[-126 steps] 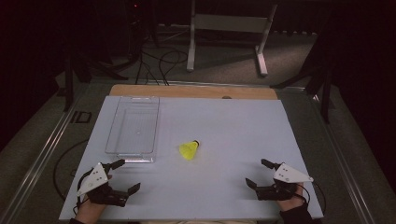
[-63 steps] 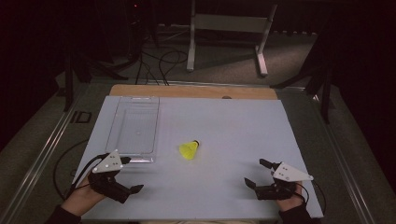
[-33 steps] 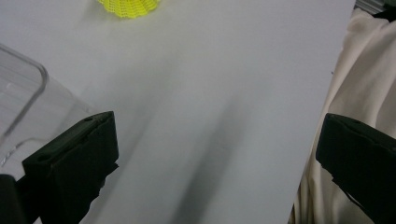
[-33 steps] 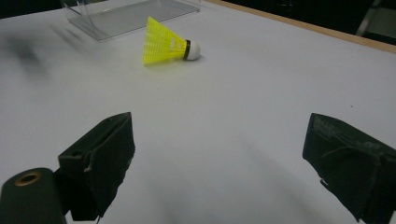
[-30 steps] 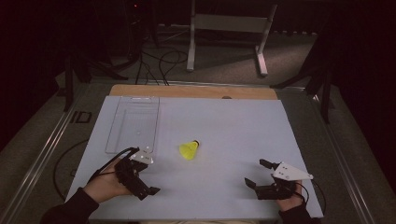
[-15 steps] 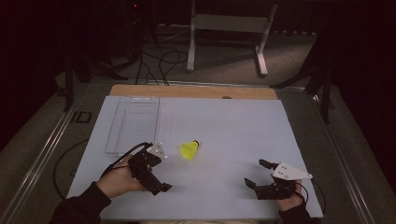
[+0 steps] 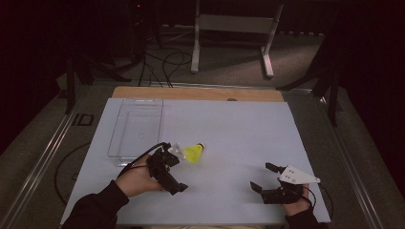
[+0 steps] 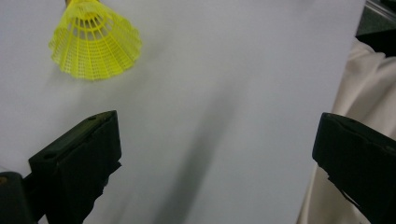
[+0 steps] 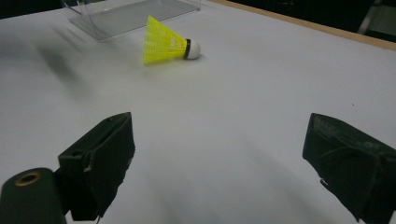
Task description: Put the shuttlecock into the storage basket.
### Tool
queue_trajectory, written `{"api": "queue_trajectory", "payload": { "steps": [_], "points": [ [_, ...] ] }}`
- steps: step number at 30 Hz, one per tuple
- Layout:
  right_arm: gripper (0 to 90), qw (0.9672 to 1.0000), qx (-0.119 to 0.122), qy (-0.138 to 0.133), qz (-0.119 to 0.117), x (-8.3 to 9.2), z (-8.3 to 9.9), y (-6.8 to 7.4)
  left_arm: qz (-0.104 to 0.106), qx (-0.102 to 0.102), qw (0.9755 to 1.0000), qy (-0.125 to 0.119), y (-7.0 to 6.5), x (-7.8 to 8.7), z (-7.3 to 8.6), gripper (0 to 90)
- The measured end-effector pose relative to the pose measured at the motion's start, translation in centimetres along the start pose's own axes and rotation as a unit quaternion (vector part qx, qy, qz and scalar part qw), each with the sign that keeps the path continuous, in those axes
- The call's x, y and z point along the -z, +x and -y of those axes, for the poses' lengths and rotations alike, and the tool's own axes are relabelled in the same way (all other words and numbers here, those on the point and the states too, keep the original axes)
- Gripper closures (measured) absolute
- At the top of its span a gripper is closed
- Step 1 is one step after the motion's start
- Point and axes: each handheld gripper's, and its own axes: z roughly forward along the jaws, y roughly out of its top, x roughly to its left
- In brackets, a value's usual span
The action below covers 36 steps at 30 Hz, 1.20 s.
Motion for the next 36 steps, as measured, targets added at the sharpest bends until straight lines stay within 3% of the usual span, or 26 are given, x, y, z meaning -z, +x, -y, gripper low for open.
{"api": "queue_trajectory", "payload": {
  "steps": [11, 20, 36],
  "points": [
    [9.0, 1.0, -0.001, -0.002, 0.0, 0.0, 0.0, 0.0, -0.007, 0.013, 0.9999, -0.009, 0.3, -1.8, -1.6, 2.2],
    [9.0, 1.0, -0.001, -0.001, 0.001, 0.0, 0.0, 0.0, -0.012, 0.038, 0.9989, -0.025, 1.1, -3.3, -2.6, 12.0],
    [9.0, 1.0, -0.002, 0.0, -0.001, 0.0, 0.0, 0.0, -0.078, 0.086, 0.993, -0.016, 1.9, -5.9, -3.4, 27.7]
  ]
}}
